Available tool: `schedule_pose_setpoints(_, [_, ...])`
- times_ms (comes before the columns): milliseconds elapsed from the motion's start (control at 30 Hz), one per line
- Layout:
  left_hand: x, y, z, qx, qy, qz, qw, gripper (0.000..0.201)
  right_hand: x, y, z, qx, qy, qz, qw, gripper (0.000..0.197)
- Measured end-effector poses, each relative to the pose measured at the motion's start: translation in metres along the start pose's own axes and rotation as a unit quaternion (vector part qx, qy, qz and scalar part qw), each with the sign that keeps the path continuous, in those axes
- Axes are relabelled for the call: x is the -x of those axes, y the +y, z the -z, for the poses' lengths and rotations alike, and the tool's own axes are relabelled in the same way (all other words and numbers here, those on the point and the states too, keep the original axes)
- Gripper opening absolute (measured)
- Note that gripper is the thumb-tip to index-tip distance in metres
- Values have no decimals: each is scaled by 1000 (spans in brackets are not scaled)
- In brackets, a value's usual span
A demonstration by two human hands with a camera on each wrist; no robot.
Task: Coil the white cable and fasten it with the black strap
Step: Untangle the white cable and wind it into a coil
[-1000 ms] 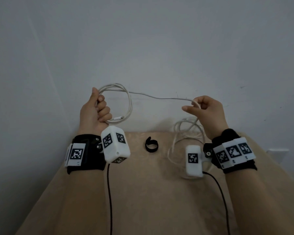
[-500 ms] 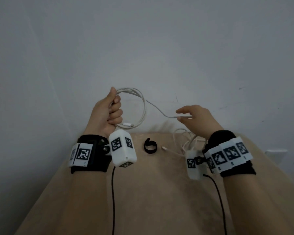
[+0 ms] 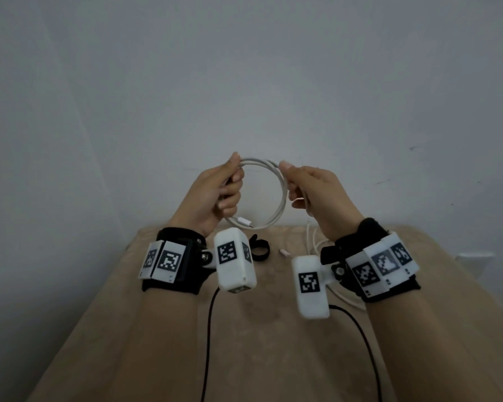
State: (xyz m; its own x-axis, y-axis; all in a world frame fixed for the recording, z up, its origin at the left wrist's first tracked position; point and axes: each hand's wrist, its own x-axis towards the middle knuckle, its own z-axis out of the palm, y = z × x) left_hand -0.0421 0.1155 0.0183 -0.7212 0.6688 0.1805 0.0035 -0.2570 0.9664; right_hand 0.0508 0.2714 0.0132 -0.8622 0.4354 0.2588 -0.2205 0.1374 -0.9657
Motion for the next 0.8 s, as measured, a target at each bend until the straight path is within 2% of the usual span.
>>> schedule_pose_setpoints(67, [-1, -1, -4, 6, -3, 1, 1000, 40, 0, 2, -1, -31, -32, -6, 999, 22])
schedule_pose_setpoints(167, [-3, -2, -5, 37, 2, 6, 999, 40, 2, 3, -3, -139, -80, -7, 987, 10])
schedule_pose_setpoints(300, [-6, -4, -5, 70, 10, 19, 997, 41, 0, 6, -4, -208, -80, 1, 975, 11])
schedule_pose_setpoints(433, [-5, -5, -5, 55, 5, 26, 998, 40, -2, 10, -4, -199, -71, 9, 977, 24])
schedule_pose_setpoints(667, [-4, -10, 2, -13, 6, 30, 999, 38, -4, 15, -2, -158, -73, -12, 985, 25])
schedule_pose_setpoints(800, [-3, -8, -4, -115, -9, 31, 993, 39, -2, 17, -4, -81, -103, -9, 991, 26])
